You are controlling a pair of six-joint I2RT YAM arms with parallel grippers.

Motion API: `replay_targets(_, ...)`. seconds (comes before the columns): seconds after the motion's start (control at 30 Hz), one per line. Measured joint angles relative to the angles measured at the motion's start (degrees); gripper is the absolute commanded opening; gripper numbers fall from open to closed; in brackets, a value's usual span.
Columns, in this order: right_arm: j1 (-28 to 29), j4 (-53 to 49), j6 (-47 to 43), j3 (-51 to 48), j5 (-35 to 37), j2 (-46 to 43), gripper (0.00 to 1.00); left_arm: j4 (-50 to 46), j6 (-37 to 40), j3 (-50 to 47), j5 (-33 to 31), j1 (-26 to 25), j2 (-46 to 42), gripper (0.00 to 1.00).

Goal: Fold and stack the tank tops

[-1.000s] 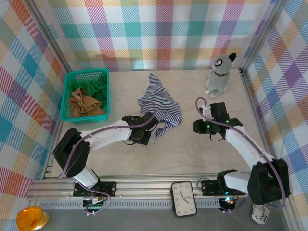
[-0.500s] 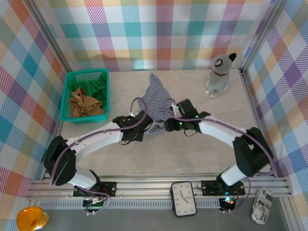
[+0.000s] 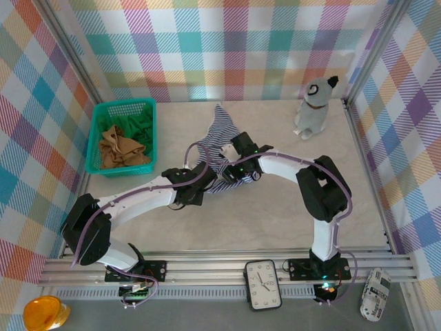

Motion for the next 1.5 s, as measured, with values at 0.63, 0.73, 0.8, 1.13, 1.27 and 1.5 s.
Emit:
replay_targets(0.63, -12.3, 5.2, 11.2, -7.4, -10.5, -23.3, 0.13, -4.9, 4.7, 4.3, -3.4, 10.8, -1.6, 0.0)
replay_targets(0.73, -15.4, 5.5, 13.1, -11.0, -14.6, -27.3, 0.15, -5.2, 7.1, 7.5, -3.5, 13.4, -2.8, 0.0)
replay_targets(0.8, -16.7, 5.6, 13.6, -13.8, -16.3, -29.8, 0.15, -6.1, 8.7, 9.6, -4.0, 14.3, -2.9, 0.0)
replay_targets(1.13, -18.4, 1.9, 8.2, -30.1, -16.1, -46.2, 0.17, -7.3, 12.2, 11.1, -3.8, 15.0, -0.4, 0.0)
replay_targets(1.27, -18.4, -4.0, 7.0, -32.0, -9.2, -46.9, 0.19, -7.3, 12.2, 10.0, -2.3, 15.0, 0.2, 0.0)
replay_targets(1.5, -17.4, -4.2, 14.4, -32.2, -12.7, -46.0, 0.46, -5.6, 12.4, 9.4, 0.4, 15.0, 0.8, 0.0)
